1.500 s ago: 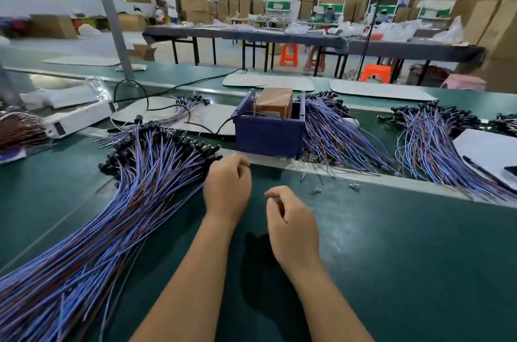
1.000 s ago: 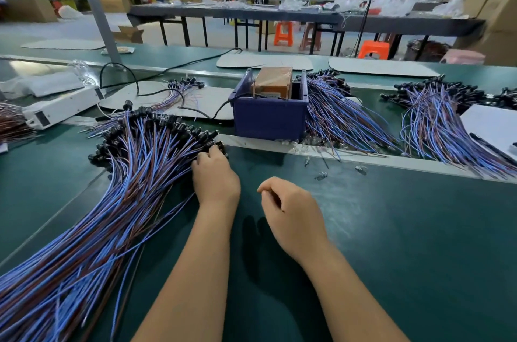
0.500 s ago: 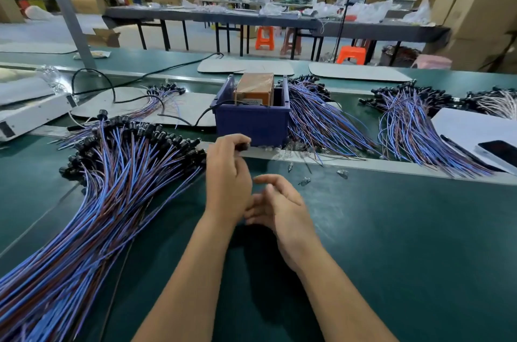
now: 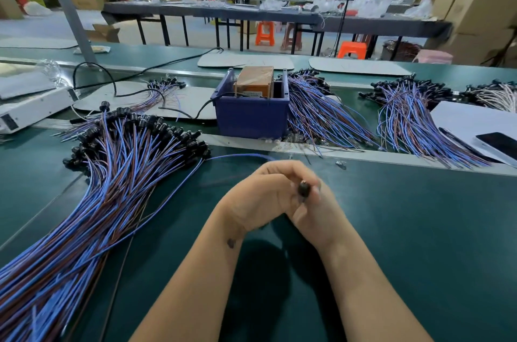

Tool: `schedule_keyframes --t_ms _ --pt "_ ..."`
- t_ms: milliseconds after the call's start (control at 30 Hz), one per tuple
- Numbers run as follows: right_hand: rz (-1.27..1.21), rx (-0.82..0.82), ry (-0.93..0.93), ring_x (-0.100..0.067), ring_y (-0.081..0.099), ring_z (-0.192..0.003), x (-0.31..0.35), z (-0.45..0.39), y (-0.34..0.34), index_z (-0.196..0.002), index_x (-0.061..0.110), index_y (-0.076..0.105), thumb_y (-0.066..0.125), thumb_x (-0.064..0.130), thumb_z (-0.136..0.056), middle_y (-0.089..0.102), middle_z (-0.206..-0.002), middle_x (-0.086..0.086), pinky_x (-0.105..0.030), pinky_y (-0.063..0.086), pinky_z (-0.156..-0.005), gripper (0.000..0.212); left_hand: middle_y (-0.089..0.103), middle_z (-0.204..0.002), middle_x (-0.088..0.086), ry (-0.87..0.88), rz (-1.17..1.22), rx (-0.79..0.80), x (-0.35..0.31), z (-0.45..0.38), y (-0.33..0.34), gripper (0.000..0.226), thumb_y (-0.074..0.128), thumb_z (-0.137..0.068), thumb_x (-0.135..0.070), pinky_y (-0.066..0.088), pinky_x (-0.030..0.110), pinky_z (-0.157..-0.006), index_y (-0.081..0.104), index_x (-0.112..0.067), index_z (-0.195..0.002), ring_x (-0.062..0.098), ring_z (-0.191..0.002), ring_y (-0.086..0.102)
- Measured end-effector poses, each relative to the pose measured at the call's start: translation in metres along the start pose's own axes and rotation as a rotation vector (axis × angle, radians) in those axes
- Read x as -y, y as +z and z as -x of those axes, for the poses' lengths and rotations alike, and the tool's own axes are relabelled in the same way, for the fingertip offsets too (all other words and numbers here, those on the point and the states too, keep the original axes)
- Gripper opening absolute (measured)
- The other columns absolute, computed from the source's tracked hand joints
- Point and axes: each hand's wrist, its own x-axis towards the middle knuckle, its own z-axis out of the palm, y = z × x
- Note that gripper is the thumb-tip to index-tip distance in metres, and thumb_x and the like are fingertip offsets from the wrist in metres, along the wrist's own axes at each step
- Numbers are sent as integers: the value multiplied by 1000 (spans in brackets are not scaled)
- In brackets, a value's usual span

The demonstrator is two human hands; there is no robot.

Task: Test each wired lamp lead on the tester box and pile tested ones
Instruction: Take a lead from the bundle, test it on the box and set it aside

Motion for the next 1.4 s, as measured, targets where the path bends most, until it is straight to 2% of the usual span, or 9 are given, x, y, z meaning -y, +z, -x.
schedule_keyframes --t_ms 100,200,267,467,733,933,1167,1333,1400 --pt "196 -211 -85 -20 53 -63 6 -4 -5 -83 -2 68 51 9 -91 56 -68 -13 -27 44 -57 22 71 -84 7 -114 -2 -20 2 9 -20 17 62 -82 -23 52 37 -89 74 -13 -77 24 -88 69" --pt "213 -281 -128 -15 40 -50 10 0 -1 -58 11 64 48 16 -93 46 -52 -5 -24 32 -47 39 70 -76 4 -171 -160 -445 6 5 -33 43 43 -98 -27 54 34 -82 70 -16 -66 20 -82 69" --pt "305 -217 -146 -14 38 -44 6 3 1 -52 14 62 49 25 -91 45 -47 -6 -24 30 -45 43 72 -79 6 -169 -218 -737 10 -2 -38 47 37 -105 -31 56 28 -69 71 -11 -79 19 -83 68" --pt "686 264 53 -12 35 -34 0 12 11 -46 11 56 51 38 -88 39 -36 -4 -18 29 -41 50 76 -80 8 30 -41 -944 12 -3 -48 18 46 -103 -20 58 28 -62 61 -9 -105 17 -73 73" --pt "371 3 6 -17 56 -55 -3 4 11 -84 12 54 46 15 -101 67 -69 -6 -24 46 -54 19 76 -97 4 38 -83 -682 15 -2 -41 27 39 -104 -9 56 23 -69 65 -14 -109 12 -85 71" --pt "563 -116 -34 -9 50 -48 -23 -14 29 -81 17 57 50 16 -100 58 -58 6 -20 41 -46 20 75 -108 -1 9 -187 -731 18 -8 -35 32 32 -107 -23 40 23 -52 63 -22 -112 16 -83 62" --pt "634 -261 -103 -5 50 -53 -28 -29 33 -81 19 55 51 18 -97 59 -62 9 -24 41 -54 17 75 -106 1 24 -2 -785 20 -11 -41 39 27 -103 -13 50 25 -71 60 -28 -116 13 -85 69" --pt "468 -209 -65 -10 60 -62 -22 -21 26 -88 18 56 51 13 -98 65 -69 3 -24 48 -56 13 74 -83 -8 -57 -372 -795 30 -14 -32 57 34 -96 -6 49 18 -60 72 -49 -90 5 -75 67" --pt "360 -146 -28 -4 56 -48 -19 -19 26 -91 15 57 52 8 -98 64 -59 6 -17 43 -45 11 72 -79 -4 -41 -409 -827 34 -15 -33 47 34 -100 -15 47 21 -54 68 -47 -106 14 -71 61"
